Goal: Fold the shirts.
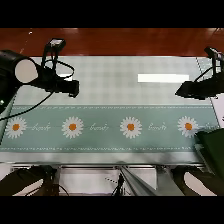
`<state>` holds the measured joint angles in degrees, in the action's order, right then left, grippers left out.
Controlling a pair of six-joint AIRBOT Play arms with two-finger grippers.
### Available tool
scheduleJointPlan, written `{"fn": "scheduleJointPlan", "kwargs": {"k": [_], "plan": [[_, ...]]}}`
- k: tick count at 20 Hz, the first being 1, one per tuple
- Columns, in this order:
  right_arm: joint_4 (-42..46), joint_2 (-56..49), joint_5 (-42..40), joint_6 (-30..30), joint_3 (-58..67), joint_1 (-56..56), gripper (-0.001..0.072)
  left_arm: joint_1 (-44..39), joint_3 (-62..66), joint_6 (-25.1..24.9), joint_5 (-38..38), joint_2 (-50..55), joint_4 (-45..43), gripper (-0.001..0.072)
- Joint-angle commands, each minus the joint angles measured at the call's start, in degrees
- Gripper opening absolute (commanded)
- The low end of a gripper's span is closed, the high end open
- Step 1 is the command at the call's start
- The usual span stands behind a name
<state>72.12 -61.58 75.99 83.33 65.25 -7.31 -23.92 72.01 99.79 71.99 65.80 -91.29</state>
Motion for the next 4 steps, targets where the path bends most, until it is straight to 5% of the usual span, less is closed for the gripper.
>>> {"fn": "scheduleJointPlan", "kwargs": {"k": [1, 4], "plan": [[0.0, 0.0, 0.0, 0.0, 0.0, 0.0, 0.0495, 0.0, 0.0, 0.0, 0.0, 0.0, 0.0, 0.0684], [0.0, 0.0, 0.0, 0.0, 0.0, 0.0, 0.0495, 0.0, 0.0, 0.0, 0.0, 0.0, 0.0, 0.0684]]}}
